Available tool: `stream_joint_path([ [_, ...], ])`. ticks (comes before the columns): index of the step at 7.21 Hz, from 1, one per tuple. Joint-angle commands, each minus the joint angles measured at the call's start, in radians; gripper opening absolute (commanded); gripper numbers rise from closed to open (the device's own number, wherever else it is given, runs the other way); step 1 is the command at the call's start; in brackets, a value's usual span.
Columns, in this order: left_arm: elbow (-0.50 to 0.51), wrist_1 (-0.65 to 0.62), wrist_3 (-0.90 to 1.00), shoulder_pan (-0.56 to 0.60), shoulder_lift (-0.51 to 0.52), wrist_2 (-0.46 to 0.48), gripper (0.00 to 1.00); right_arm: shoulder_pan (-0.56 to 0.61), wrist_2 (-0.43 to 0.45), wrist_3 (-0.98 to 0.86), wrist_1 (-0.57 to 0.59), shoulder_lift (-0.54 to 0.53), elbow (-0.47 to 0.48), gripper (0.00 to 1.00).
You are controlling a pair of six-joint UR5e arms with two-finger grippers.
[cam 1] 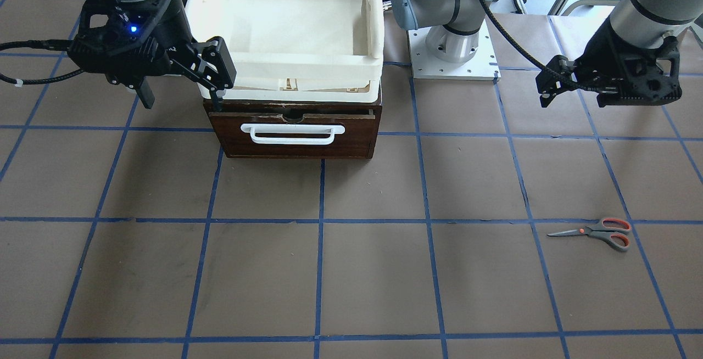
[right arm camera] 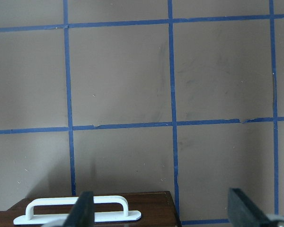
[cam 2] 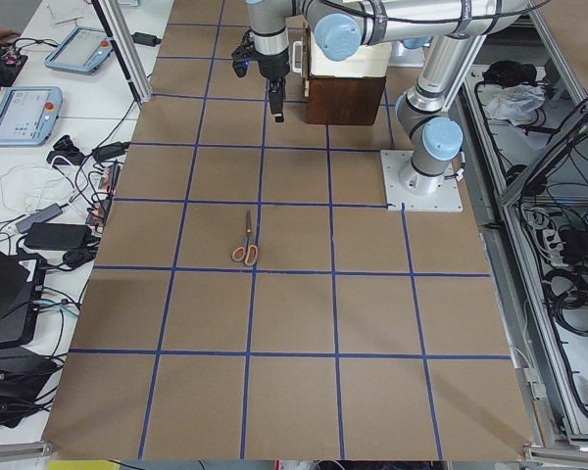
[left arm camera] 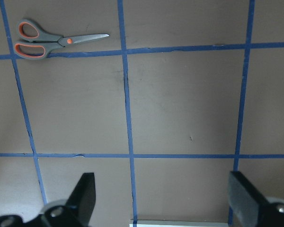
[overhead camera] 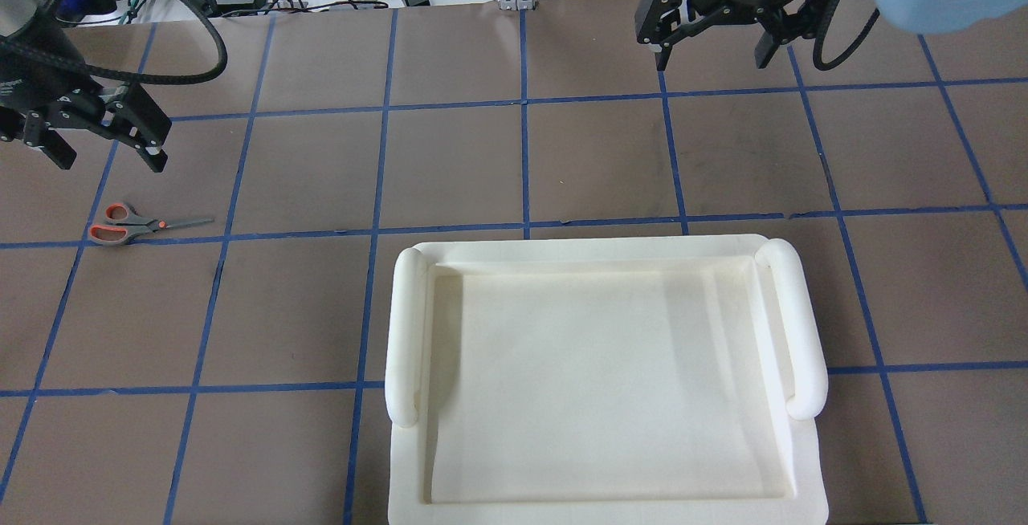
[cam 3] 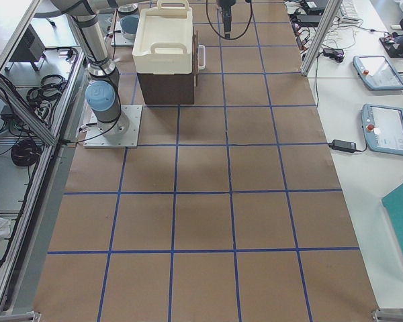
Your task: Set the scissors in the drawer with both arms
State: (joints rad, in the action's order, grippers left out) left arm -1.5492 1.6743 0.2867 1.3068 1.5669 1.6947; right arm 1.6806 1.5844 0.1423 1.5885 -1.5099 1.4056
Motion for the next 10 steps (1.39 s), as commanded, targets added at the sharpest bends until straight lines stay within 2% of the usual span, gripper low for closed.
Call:
stream_joint_path([
  [1, 0.003, -0.011, -0.020, 0.015, 0.004, -0.010, 1.00, 0.001, 0.002, -0.003, -0.002, -0.001, 0.001, 1.00],
  [2, 0.011, -0.028, -0.036, 0.057, 0.005, -0.054, 1.00, 0.002, 0.002, -0.003, -0.002, -0.001, 0.001, 1.00],
  [3, 0.012, -0.113, -0.091, 0.112, 0.018, -0.079, 1.00, 0.002, 0.000, -0.003, -0.002, -0.001, 0.006, 1.00],
  [5, 0.011, -0.130, -0.199, 0.155, 0.018, -0.095, 1.00, 0.005, -0.013, -0.003, 0.008, 0.004, 0.021, 1.00],
  [8, 0.005, -0.130, -0.268, 0.253, 0.019, -0.118, 1.00, 0.007, -0.018, -0.007, 0.015, 0.127, -0.048, 1.00],
  [10, 0.000, -0.130, -0.256, 0.255, 0.022, -0.109, 1.00, 0.069, -0.036, -0.073, 0.013, 0.192, -0.033, 1.00],
])
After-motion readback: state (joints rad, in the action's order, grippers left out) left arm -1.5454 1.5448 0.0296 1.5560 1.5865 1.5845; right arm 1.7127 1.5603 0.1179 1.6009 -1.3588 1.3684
